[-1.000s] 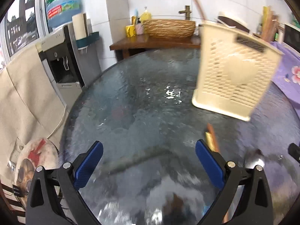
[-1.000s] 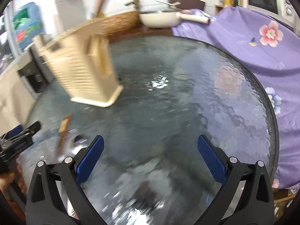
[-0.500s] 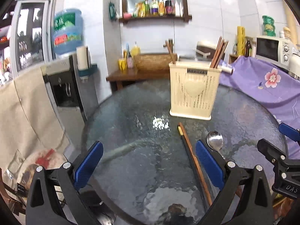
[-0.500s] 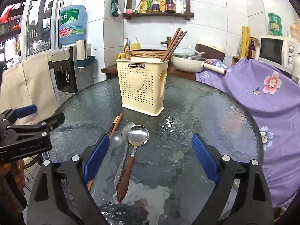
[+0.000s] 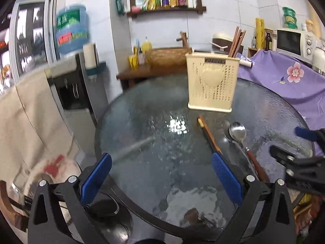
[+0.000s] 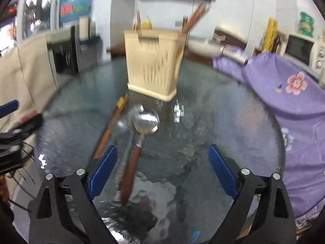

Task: Organize utensils
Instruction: 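Close right tool on the wooden-handled metal spoon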

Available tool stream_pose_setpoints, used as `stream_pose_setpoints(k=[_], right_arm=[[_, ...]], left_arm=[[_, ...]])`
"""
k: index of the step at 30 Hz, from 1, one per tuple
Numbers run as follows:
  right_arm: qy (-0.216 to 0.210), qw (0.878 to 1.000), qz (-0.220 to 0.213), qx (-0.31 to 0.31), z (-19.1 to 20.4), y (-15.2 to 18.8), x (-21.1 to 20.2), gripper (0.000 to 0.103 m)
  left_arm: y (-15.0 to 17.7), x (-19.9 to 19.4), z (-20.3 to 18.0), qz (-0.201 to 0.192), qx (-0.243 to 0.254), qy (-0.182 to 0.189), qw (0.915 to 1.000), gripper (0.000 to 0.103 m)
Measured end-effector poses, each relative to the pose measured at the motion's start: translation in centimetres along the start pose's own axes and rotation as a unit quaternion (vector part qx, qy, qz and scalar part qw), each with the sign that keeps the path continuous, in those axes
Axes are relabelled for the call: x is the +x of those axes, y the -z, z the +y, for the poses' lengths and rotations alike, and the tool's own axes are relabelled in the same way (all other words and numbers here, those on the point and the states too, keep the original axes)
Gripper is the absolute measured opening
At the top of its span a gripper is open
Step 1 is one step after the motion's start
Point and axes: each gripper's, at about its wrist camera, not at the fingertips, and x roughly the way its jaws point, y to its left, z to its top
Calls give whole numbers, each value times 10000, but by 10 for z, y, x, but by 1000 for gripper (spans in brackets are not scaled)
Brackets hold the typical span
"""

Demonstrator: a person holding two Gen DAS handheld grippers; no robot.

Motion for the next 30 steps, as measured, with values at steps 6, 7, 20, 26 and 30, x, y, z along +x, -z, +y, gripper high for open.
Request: stream_pose_setpoints(k=[6, 7, 20, 26, 30], right_arm=[[-440, 9954, 801, 289, -8, -12, 52, 64], [-453, 9951, 838, 270, -5, -13, 56, 64], [-524, 9906, 1262, 89, 6, -33, 94, 55], [-458, 9906, 1291, -8, 17, -40, 102, 55], [-457, 9912, 1240, -26, 21, -46, 110, 54]], left_arm=[[0, 13, 3, 254, 102, -16, 9996, 96], [-1, 15, 3, 301, 86, 14, 9995, 96], [-2, 30, 9, 535, 42, 111, 9985, 94], [-3, 34, 5, 577, 53, 183, 9982, 94], [-4, 37, 3, 602, 25, 234, 9979, 94]])
